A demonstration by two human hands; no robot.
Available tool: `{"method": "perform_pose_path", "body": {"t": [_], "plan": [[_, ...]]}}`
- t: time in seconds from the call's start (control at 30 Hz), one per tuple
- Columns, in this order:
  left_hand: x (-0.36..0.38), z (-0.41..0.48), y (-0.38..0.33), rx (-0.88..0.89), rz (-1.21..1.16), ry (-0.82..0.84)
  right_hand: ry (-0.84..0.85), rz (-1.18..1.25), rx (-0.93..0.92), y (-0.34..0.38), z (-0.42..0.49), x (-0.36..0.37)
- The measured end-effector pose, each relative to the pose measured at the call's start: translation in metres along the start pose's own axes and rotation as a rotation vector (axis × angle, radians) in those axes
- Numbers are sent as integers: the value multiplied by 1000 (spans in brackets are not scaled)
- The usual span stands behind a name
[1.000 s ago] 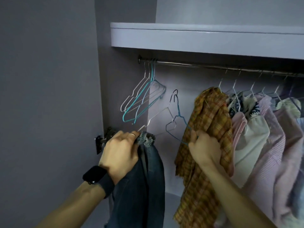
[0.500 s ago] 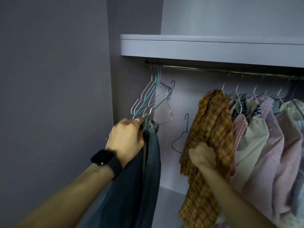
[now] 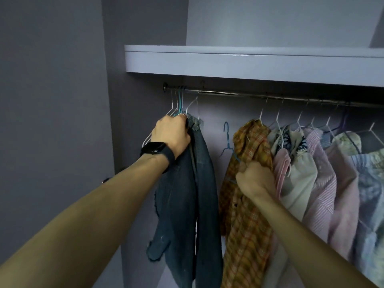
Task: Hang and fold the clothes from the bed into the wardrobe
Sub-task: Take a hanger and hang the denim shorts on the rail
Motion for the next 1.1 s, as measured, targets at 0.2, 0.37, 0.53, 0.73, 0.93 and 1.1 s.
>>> {"method": "perform_pose_path", "body": {"t": [0.2,0.37,0.53,0.73,0.93,1.1], "plan": [[34,-11,-8,-43,3,182,-3,16,-38,-8,-12,-28],[28,-27,-6,-83,-106,375,1,60,-51,11,-39,-61],[-10,-49,10,-92,-187,389,-50,240,27,30,-91,-117],[-52,-110,29,-170,-340,555,-113,432,181,31,-184,-168],[-74,-188,16,-40,-454,730,-66,505,322,21,-262,-177],[-85,-237,0,123,-509,890,65,785,429,14,-301,-167]]}}
Point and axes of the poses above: each hand's wrist, its own z-axis towards the middle knuckle, its own x-axis out of the palm, y = z × x, the point moved 7 cm from there along z, towards the middle knuckle, and after that the axes turned 13 degrees about z, right-handed, at the moved point
